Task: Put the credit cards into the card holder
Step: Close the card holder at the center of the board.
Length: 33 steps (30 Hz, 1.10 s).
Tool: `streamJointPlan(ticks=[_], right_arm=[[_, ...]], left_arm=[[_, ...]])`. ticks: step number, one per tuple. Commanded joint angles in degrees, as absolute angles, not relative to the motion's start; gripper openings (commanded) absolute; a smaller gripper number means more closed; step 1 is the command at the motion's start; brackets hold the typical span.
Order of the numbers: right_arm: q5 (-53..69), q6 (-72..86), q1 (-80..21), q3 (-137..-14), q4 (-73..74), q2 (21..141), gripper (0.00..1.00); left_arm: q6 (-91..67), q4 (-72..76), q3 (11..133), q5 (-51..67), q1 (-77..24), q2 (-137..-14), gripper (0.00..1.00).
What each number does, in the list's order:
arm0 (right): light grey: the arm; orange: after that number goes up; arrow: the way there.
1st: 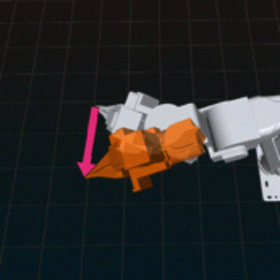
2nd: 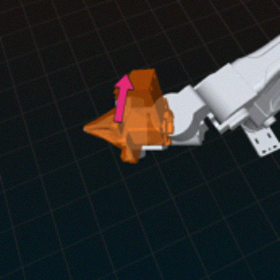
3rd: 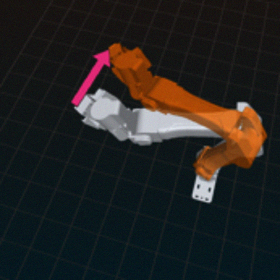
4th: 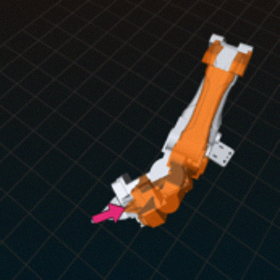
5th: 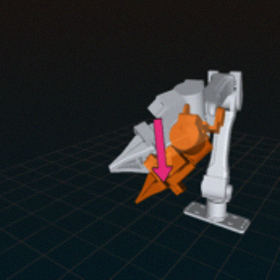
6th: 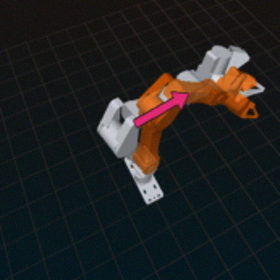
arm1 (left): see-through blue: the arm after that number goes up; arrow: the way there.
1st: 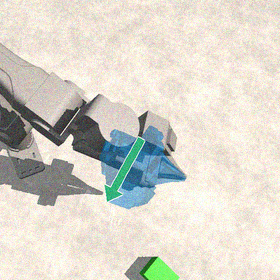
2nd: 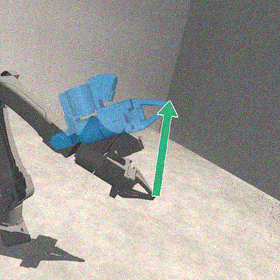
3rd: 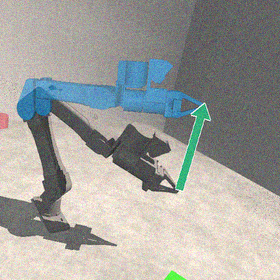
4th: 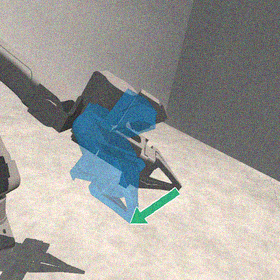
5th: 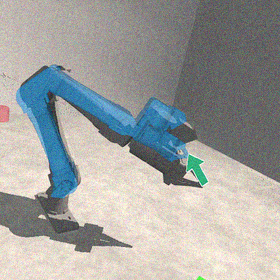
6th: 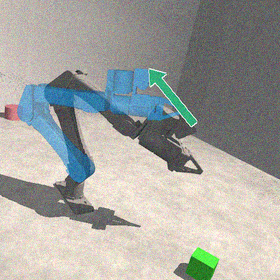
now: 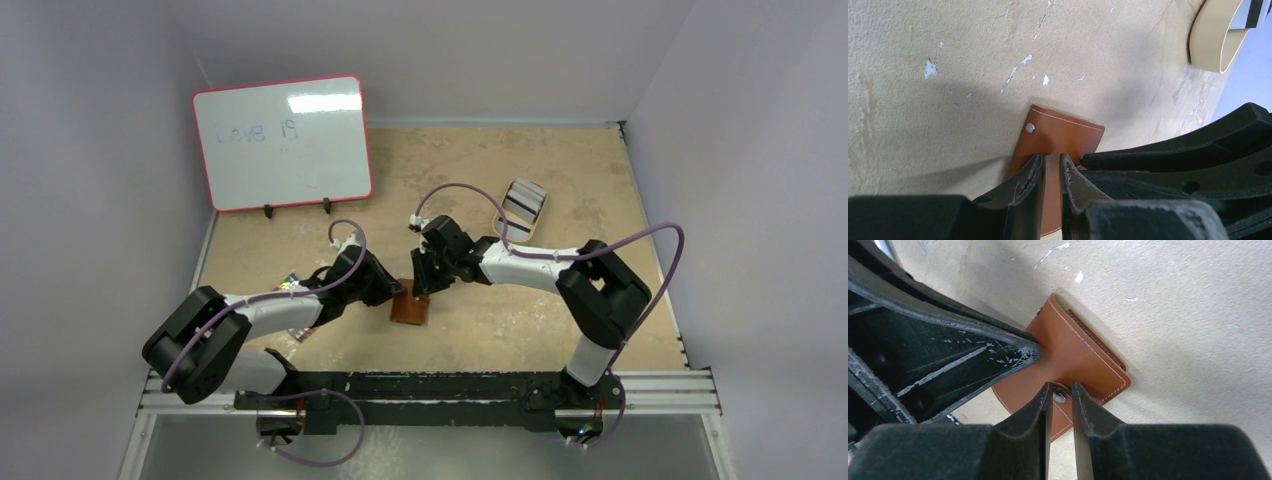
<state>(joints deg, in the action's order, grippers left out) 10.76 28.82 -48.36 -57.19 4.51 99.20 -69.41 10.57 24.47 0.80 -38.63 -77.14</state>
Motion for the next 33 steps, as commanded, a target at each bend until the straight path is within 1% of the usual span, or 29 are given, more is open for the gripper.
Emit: streamJointPlan(ticks=[1,5,13,17,20,24,28,33], right_arm=[[15.7,27.9,-49.0,-58.2,4.0,97.2,0.22],[19.1,28.5,-48.9,-56.5,2.1,96.9,0.22],[20.5,28.6,-48.9,-56.2,1.0,95.0,0.2],[17.4,29.5,-48.9,-56.0,2.2,94.4,0.21],[12.8,30.4,-48.9,-56.1,4.3,93.2,0.24],[10.8,31.8,-48.8,-55.9,5.5,91.7,0.25],[10.5,36.6,-49.1,-51.9,1.5,90.4,0.23],[10.4,39.3,-49.4,-49.1,-0.5,90.0,0.24]], left_arm=[[-69.1,10.4,24.7,0.3,-38.4,-76.9,0.16],[-69.1,10.9,24.3,0.4,-38.4,-77.6,0.16],[-69.0,11.0,24.3,0.0,-38.3,-78.2,0.16],[-69.1,11.2,24.2,0.3,-38.4,-78.1,0.16],[-68.8,9.9,25.0,0.7,-38.4,-76.5,0.17],[-67.2,4.9,27.8,-0.4,-38.4,-72.8,0.2],[-64.0,-2.5,29.6,-4.5,-38.4,-69.1,0.26],[-61.9,-5.6,28.5,-4.3,-38.5,-69.7,0.3]])
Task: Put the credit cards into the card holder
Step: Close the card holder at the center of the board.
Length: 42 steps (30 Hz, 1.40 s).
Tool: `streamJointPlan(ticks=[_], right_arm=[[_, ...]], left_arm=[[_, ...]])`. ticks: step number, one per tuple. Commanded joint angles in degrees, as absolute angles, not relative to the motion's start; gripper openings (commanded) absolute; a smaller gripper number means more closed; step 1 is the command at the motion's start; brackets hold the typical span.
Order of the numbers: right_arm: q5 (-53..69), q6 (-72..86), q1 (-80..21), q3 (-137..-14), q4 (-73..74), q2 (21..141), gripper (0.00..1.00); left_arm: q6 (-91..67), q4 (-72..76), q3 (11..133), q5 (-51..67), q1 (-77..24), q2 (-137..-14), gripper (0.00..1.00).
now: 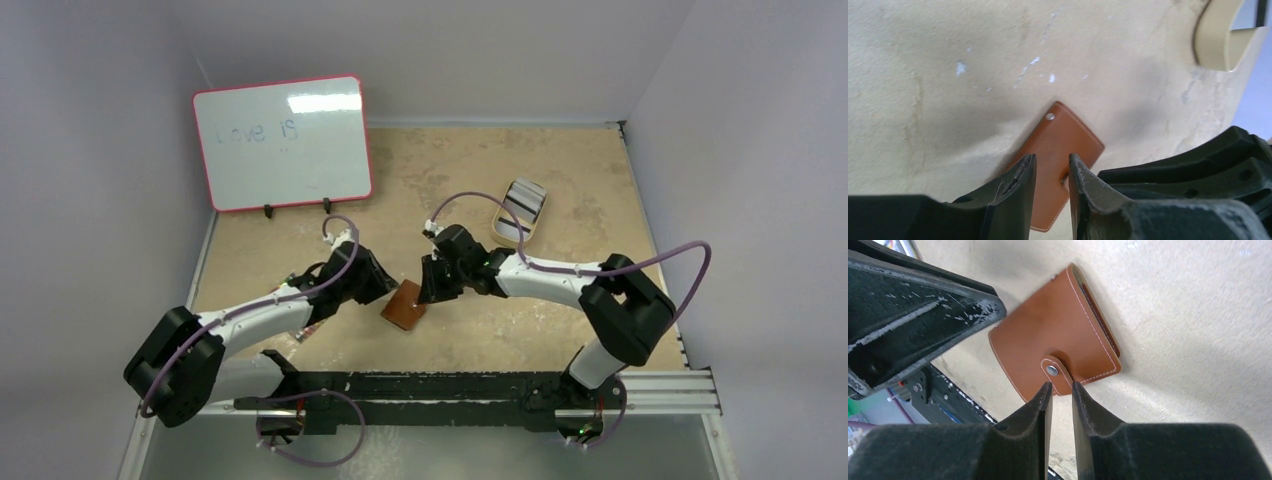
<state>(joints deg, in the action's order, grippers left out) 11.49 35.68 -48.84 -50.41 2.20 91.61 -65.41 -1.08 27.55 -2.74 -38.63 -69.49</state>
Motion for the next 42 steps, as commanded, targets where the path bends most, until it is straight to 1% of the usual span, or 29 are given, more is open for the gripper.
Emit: streamJointPlan(ticks=[1,6,13,22,29,33,37,39,42], right_arm=[[10.4,39.2,-49.5,-49.2,-0.6,90.2,0.24],[11.6,37.2,-49.5,-50.9,-1.1,92.9,0.24],[11.0,35.9,-49.6,-52.3,0.3,95.6,0.24],[7.7,33.7,-49.6,-53.4,4.8,94.6,0.25],[10.2,28.7,-49.6,-54.2,7.1,94.5,0.25],[9.7,28.7,-49.6,-54.6,7.7,94.6,0.24],[8.0,30.5,-49.6,-55.0,9.6,93.5,0.25],[6.1,32.9,-49.6,-56.8,10.6,91.9,0.27],[4.2,36.0,-49.6,-56.1,10.4,89.0,0.28]], left_arm=[[-61.6,-5.9,28.1,-3.7,-38.5,-70.0,0.3],[-63.6,-2.8,24.4,-0.1,-38.9,-69.6,0.29],[-70.7,4.6,19.4,1.9,-41.8,-66.0,0.21],[-75.7,15.8,17.8,2.2,-45.1,-70.6,0.18],[-75.9,16.3,18.1,1.0,-45.2,-71.9,0.17],[-75.9,16.1,18.4,0.4,-45.2,-71.8,0.17],[-75.9,16.3,18.4,0.5,-45.2,-71.8,0.17],[-76.1,17.0,18.4,0.8,-45.3,-71.8,0.17],[-77.0,18.1,18.4,1.2,-46.1,-72.0,0.17]])
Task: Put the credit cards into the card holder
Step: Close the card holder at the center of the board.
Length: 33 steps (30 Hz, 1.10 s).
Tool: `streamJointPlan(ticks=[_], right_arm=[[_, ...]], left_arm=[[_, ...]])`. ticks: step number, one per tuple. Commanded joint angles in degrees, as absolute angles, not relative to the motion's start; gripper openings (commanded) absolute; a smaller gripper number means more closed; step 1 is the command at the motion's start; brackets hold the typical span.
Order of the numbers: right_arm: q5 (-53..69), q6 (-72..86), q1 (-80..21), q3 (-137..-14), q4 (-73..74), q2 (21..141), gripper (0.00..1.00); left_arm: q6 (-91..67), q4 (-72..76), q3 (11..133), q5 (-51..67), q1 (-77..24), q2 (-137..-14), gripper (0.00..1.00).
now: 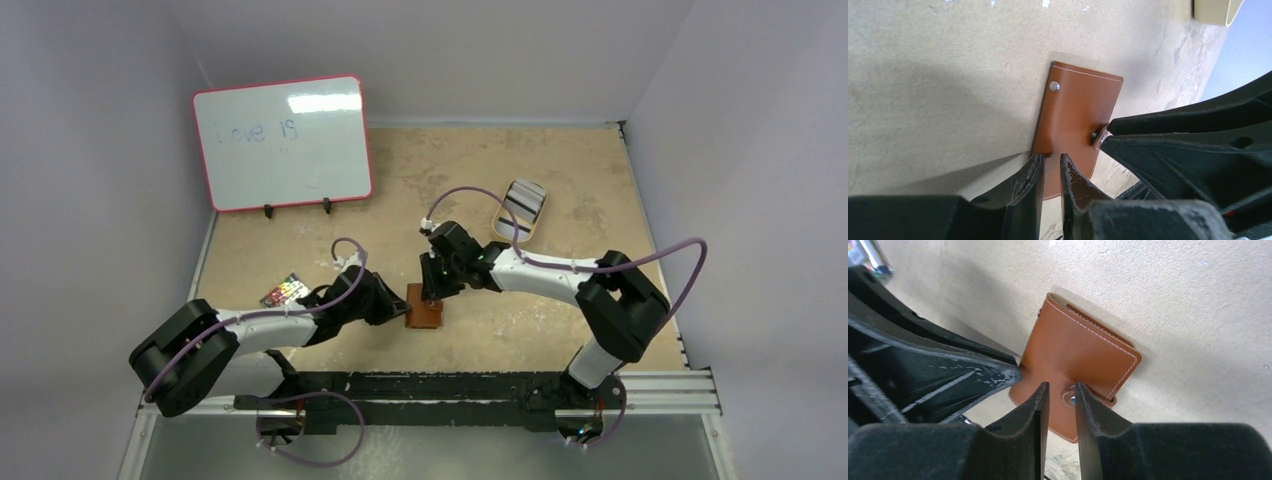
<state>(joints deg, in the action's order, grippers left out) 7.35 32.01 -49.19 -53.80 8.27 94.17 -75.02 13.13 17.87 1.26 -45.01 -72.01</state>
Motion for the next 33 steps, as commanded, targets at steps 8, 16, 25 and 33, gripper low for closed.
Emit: streamJointPlan(ticks=[8,16,25,33], right_arm=[[2.0,40.0,-49.4,-50.5,9.3,85.4,0.28],[3.6,41.2,-49.2,-48.4,6.5,86.9,0.27],[3.5,40.2,-49.1,-48.9,6.0,89.6,0.23],[4.4,39.7,-49.1,-48.8,5.4,90.6,0.21]], left_arm=[[-75.0,14.3,20.2,-0.7,-46.2,-71.3,0.2],[-70.9,7.5,24.1,-5.1,-46.2,-71.9,0.21],[-70.4,8.1,24.1,-5.2,-46.2,-73.5,0.21],[-70.2,8.2,24.3,-5.2,-46.2,-74.5,0.2]])
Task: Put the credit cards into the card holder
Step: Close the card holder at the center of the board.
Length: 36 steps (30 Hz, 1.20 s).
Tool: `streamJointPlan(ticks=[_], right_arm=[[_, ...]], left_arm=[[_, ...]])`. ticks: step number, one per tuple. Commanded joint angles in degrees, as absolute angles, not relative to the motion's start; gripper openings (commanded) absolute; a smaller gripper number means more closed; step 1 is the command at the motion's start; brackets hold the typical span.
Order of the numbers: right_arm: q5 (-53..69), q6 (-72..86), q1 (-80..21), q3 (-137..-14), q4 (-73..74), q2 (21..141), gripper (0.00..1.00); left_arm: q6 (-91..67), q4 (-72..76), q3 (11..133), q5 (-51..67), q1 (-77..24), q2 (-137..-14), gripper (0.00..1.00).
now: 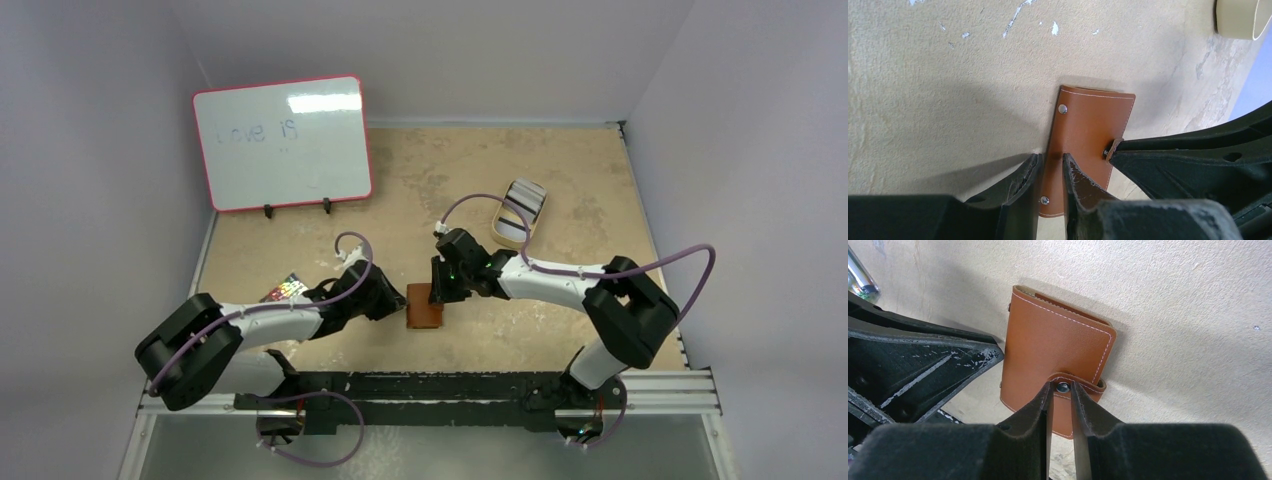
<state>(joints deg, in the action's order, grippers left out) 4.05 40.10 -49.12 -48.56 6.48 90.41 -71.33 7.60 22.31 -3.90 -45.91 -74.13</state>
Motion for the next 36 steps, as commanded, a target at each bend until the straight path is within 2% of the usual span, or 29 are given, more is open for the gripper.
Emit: streamJointPlan(ticks=[1,36], right_arm=[[4.6,39.7,-49.1,-48.7,5.4,90.8,0.2],[0.7,36.5,-51.5,-52.5,10.7,94.4,0.1]], left_arm=[[-70.2,8.2,24.3,-5.3,-46.2,-74.6,0.2],[-69.8,10.3,24.7,-4.9,-46.2,-78.2,0.19]])
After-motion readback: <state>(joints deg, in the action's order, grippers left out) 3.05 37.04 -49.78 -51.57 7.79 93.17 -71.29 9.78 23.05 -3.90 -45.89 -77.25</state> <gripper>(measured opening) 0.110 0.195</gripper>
